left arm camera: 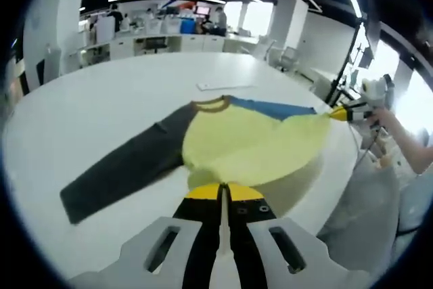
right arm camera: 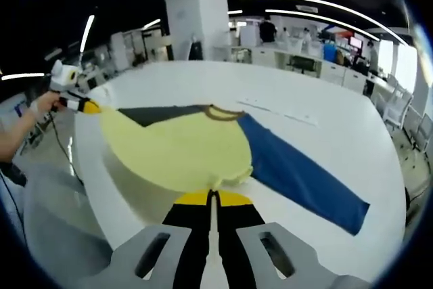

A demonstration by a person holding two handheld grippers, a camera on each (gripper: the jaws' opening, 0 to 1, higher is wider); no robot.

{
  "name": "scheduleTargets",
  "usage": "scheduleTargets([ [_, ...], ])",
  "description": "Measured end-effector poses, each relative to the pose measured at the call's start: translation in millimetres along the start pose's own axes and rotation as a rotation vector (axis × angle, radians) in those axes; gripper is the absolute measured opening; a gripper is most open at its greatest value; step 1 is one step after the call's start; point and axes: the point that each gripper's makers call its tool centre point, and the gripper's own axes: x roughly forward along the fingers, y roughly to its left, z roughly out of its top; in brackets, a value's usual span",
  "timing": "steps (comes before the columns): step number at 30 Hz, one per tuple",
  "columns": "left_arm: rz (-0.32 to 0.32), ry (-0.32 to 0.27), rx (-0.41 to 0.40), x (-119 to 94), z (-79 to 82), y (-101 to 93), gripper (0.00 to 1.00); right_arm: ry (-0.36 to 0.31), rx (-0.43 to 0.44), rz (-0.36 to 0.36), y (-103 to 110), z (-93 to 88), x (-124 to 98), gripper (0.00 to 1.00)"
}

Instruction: Fold the garment on the visible template until the final outline fits inside the template.

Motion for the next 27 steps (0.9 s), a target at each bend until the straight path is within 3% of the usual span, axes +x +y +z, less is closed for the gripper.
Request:
scheduleTargets([
  [14,-0.020,-0.029,0.029,-18,4.3,-16.8,0.00,-0.009,-0.026,0.011,14,-2.0,-17,0.03],
  [27,-0.015,-0.012,0.032,-28,-7.7,-24.9,0.00,-0.026,-0.029,0.027,31,-1.6,-31,0.03],
])
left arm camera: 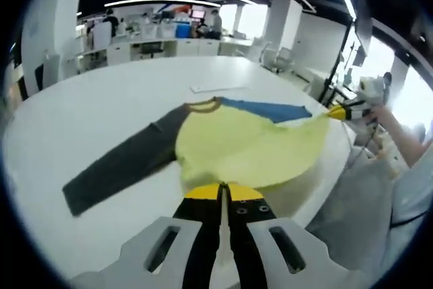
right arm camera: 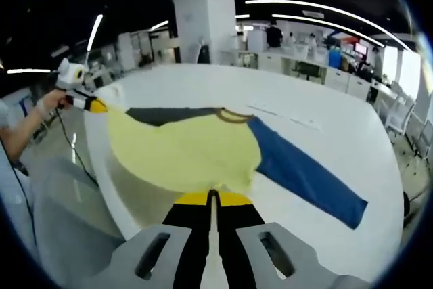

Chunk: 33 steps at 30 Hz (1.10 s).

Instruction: Fold the garment on the visible template until the final outline fits inside the template.

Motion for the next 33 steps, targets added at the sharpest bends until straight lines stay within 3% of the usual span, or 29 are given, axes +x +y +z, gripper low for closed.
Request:
scheduleTargets([
  [15,0.010,0.024,0.003,-9,-16.1,-3.2,0.00,0.013,0.002,0.009,12,-10.9,-11,0.03],
  [33,0.015,0.096,-0.014,-14,-52.3,-1.4,0.00,0.066,0.017,0.033,21,-35.1,-13,0.03],
])
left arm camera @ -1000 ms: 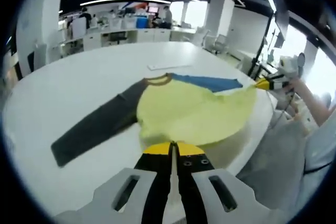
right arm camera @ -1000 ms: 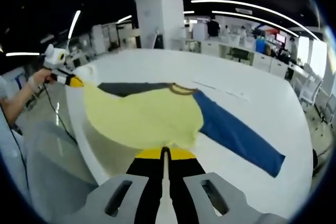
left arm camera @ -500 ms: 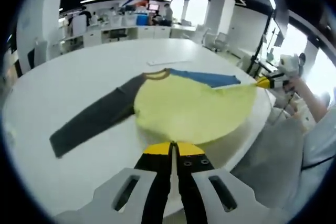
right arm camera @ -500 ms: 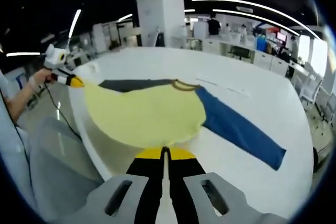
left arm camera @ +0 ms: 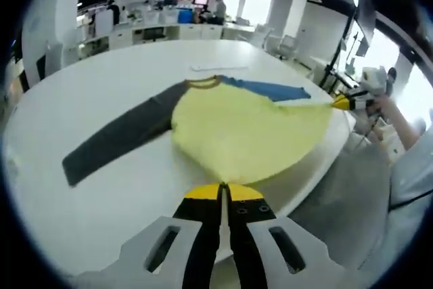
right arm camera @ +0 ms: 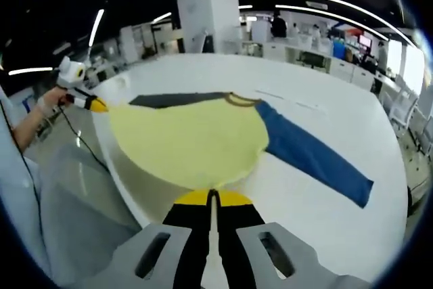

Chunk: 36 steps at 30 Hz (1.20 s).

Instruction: Fold the garment on the visible template until the final outline fits inside the template.

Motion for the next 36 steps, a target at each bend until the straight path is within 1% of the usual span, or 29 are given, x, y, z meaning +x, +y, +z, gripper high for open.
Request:
scheduleTargets([
  [6,-0.004,0.029,-0.017,1,-13.5,-4.7,0.00,0.016,0.029,0.013,2,-13.1,0,0.03],
  [7,0.002,0.044,-0.011,2,-17.9,-5.0,0.00,0.022,0.034,0.014,3,-16.3,1,0.03],
  [8,-0.006,0.055,0.004,3,-21.7,-8.0,0.00,0.025,0.039,0.015,3,-18.5,1,0.03],
  [13,-0.028,0.080,-0.027,7,-33.2,-16.1,0.00,0.045,0.051,0.014,4,-31.3,5,0.03],
  [17,-0.031,0.113,-0.032,10,-43.7,-18.7,0.00,0.068,0.069,0.019,7,-43.2,9,0.03],
  [20,-0.031,0.125,-0.039,11,-49.2,-19.9,0.00,0.072,0.089,0.031,10,-48.6,10,0.03],
  [23,-0.031,0.164,-0.041,15,-61.0,-21.3,0.00,0.086,0.096,0.028,10,-55.1,12,0.03],
  [27,-0.028,0.195,-0.035,17,-70.2,-21.5,0.00,0.108,0.103,0.029,10,-64.3,14,0.03],
  [28,-0.009,0.233,-0.028,14,-76.7,-19.3,0.00,0.123,0.094,0.020,9,-67.9,14,0.03],
  [29,0.002,0.242,-0.015,13,-79.1,-16.2,0.00,0.144,0.079,0.012,8,-72.9,14,0.03],
  [33,0.005,0.246,-0.027,11,-82.0,-13.2,0.00,0.148,0.091,0.027,11,-78.2,17,0.03],
  [36,0.005,0.252,-0.033,10,-83.7,-12.8,0.00,0.176,0.086,0.017,7,-87.0,20,0.03],
])
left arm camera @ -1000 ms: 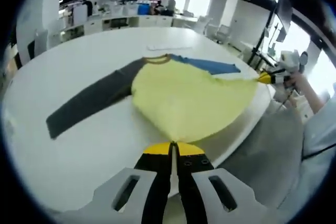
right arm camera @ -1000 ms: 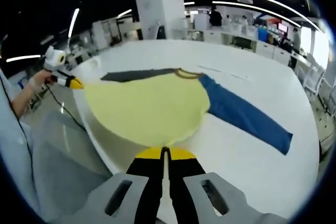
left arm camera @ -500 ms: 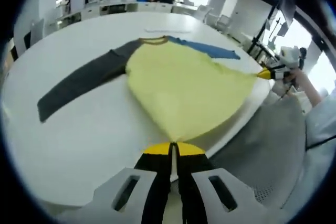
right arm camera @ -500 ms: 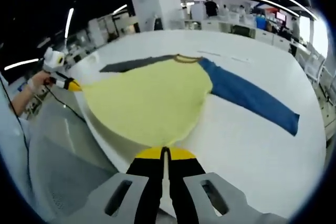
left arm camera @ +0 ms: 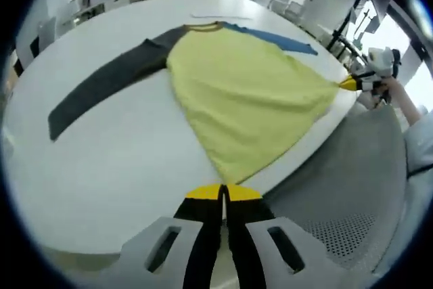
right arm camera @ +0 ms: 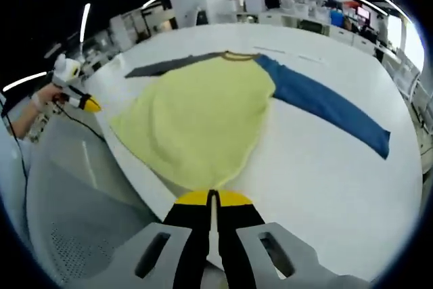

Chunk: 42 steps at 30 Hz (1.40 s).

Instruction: Fold the garment on the visible template until the final outline fits inside the template.

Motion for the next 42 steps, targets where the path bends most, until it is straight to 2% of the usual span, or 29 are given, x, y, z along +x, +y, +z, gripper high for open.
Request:
scheduleTargets([
  [11,-0.014,0.019,-0.004,6,-3.3,-1.0,0.00,0.036,0.029,0.007,-5,-18.8,7,0.03],
  [19,-0.028,0.037,0.004,11,-5.5,-4.0,0.00,0.071,0.007,0.008,-5,-26.4,9,0.03],
  [42,-0.048,0.067,-0.001,14,-14.2,-9.8,0.00,0.120,0.002,0.032,6,-43.6,14,0.03],
])
